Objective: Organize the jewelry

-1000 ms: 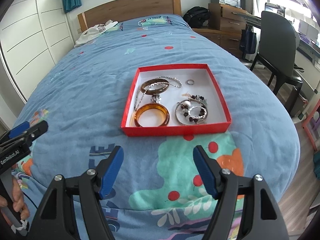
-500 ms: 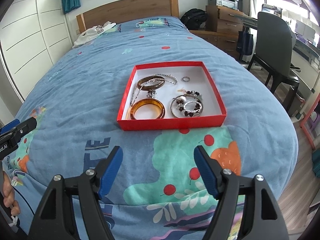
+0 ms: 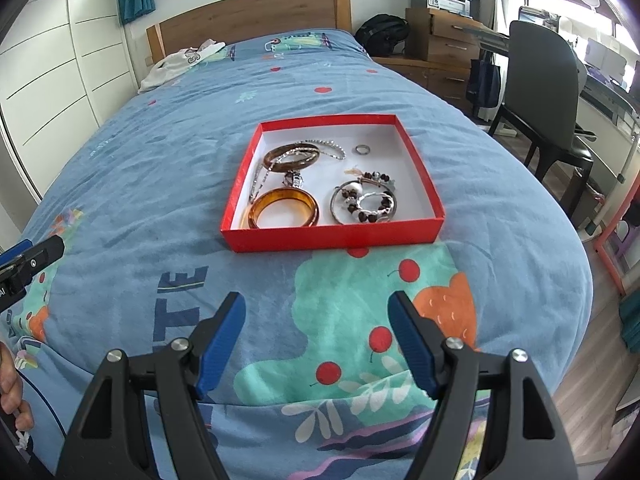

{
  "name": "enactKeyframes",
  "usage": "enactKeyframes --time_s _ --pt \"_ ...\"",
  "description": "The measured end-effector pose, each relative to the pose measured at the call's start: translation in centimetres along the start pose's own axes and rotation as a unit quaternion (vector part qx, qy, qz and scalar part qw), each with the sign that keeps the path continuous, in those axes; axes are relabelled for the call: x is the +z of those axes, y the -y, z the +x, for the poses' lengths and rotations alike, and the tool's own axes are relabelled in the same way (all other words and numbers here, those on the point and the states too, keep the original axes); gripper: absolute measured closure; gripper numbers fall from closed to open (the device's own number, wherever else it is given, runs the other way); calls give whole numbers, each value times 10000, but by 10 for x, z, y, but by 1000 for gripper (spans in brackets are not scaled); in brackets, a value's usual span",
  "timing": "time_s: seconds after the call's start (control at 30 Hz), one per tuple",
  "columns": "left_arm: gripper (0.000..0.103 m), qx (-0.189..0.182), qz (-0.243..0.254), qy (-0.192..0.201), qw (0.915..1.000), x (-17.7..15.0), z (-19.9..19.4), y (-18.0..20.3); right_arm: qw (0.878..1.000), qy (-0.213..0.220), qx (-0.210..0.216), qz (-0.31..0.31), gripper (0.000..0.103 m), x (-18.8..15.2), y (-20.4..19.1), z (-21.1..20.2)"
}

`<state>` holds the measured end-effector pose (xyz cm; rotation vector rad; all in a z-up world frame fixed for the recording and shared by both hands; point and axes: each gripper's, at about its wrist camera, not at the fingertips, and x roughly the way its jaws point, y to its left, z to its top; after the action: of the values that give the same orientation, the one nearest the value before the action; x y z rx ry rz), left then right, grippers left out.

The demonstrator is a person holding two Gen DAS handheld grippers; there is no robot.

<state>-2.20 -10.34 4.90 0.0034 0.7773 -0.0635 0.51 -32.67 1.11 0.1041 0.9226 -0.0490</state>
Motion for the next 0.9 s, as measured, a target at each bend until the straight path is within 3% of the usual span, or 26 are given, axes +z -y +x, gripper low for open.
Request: enactKeyframes --time_s 0.9 --pt "11 -101 -7 -150 9998 -5 9 -2 10000 -48 -30 29 30 -3 4 3"
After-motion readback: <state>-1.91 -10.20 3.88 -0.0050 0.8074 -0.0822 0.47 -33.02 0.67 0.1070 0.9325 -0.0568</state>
